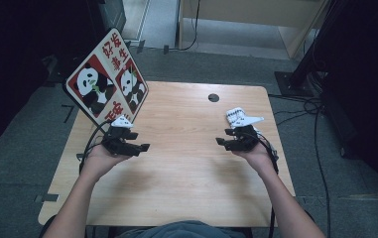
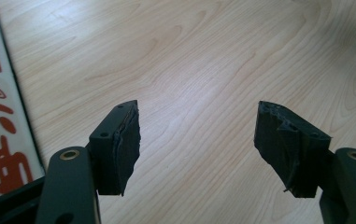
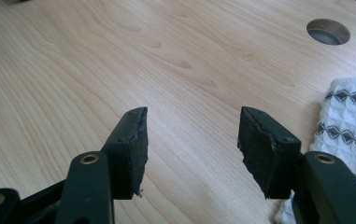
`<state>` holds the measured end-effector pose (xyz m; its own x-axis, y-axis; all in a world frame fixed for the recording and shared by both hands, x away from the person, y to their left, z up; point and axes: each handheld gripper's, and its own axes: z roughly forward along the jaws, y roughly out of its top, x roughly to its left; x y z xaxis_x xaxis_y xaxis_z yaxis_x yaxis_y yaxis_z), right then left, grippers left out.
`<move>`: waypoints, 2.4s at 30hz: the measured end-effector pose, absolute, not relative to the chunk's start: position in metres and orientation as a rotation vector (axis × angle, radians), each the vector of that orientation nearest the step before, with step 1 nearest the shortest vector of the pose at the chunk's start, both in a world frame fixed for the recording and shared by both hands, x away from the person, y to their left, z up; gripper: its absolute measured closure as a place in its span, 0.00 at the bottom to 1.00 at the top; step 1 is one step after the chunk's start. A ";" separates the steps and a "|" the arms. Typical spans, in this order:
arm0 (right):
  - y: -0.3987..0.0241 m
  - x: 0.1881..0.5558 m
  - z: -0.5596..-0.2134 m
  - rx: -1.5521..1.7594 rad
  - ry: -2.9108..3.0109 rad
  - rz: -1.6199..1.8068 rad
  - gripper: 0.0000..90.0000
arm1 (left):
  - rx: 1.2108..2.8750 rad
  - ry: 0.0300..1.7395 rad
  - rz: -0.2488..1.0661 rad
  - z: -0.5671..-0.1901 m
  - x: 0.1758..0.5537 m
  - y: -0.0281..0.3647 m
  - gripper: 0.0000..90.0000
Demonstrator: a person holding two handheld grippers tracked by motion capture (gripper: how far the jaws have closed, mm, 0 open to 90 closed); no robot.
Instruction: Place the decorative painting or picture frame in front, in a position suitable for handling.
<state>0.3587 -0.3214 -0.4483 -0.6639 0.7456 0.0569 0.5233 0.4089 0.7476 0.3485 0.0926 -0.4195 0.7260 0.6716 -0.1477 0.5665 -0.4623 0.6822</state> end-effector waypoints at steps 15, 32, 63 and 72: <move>-0.325 0.356 -0.449 1.136 2.395 1.077 0.48 | 2.162 0.920 0.186 -0.400 0.341 0.124 0.35; -0.324 0.356 -0.451 1.138 2.412 1.049 0.48 | 2.055 0.998 0.233 -0.386 0.333 0.172 0.37; -0.322 0.357 -0.453 1.135 2.423 1.050 0.48 | 1.963 1.209 0.286 -0.372 0.353 0.246 0.37; -0.323 0.356 -0.453 1.141 2.424 1.050 0.48 | 1.962 1.207 0.322 -0.345 0.374 0.245 0.38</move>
<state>0.3563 -0.3230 -0.4527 -0.6564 0.7517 0.0642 0.5611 0.4296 0.7075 0.3739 0.2454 -0.3447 0.5138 0.8386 -0.1810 0.6372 -0.2317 0.7350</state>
